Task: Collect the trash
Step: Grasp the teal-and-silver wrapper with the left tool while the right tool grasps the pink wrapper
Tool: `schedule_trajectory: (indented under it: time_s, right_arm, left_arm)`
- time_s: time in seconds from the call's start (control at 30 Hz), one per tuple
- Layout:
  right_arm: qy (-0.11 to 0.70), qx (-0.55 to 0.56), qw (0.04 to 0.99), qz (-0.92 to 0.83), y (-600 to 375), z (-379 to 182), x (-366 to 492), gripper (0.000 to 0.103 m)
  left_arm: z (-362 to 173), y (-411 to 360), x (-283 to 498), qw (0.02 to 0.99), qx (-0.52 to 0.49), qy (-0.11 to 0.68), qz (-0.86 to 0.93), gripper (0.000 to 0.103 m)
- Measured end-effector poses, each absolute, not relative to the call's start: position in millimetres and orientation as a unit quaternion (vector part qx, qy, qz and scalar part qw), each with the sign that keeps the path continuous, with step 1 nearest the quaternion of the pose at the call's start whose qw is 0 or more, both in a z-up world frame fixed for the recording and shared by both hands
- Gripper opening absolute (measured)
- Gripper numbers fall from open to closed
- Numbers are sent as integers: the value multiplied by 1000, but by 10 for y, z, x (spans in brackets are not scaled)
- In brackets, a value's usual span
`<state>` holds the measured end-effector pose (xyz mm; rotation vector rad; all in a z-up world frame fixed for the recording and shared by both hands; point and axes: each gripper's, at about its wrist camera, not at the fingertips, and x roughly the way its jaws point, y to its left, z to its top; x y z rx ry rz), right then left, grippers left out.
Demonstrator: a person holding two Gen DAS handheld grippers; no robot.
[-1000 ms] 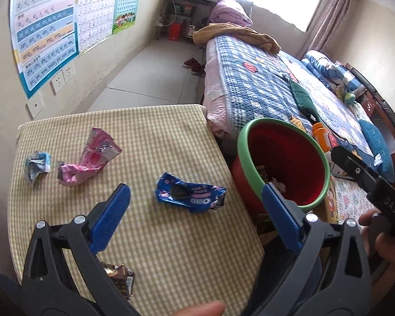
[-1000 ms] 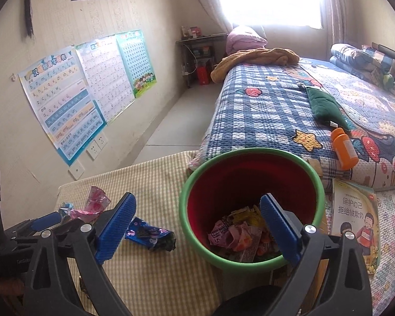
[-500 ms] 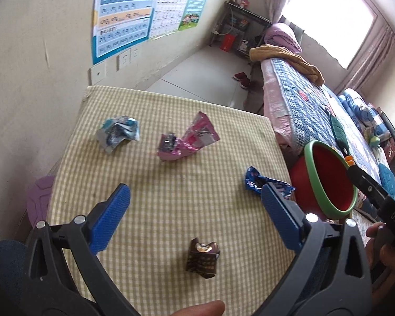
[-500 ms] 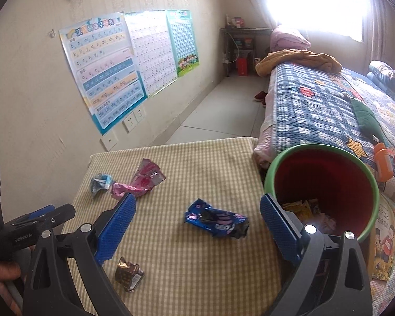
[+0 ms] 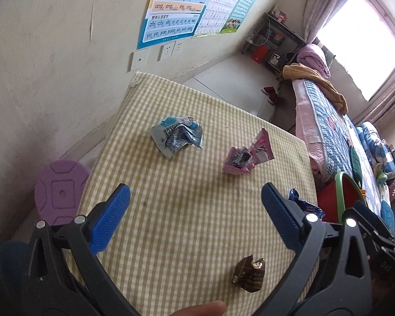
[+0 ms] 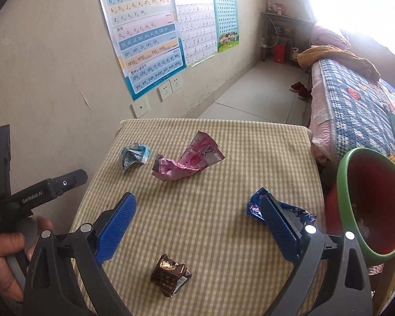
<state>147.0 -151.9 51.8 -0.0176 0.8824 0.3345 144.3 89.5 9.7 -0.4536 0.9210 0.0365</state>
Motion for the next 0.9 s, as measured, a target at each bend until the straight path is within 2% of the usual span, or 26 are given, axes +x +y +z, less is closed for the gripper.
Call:
schedule_trajectory:
  time_s: [0.33, 0.7, 0.9]
  right_arm:
    - [465, -46, 867, 173, -1154, 88, 1847, 92]
    - [473, -133, 847, 201, -736, -549, 2391, 92]
    - [459, -178, 841, 226, -572, -759, 2533, 92]
  left_arm:
    - [-282, 1137, 1910, 852, -227, 471, 22, 97]
    - [-587, 1096, 2385, 853, -114, 510, -6, 97]
    - [-694, 1154, 2567, 854, -101, 510, -9, 97]
